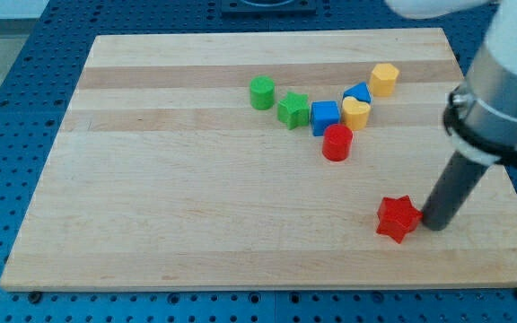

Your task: Push the red star to the bottom left of red circle

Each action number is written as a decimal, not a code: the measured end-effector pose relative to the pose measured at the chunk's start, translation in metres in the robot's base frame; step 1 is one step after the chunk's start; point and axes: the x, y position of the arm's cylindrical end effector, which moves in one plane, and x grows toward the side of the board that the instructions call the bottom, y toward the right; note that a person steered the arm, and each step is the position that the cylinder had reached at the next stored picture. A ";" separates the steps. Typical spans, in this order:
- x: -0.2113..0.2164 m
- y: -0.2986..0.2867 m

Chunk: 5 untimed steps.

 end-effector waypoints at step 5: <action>0.014 -0.044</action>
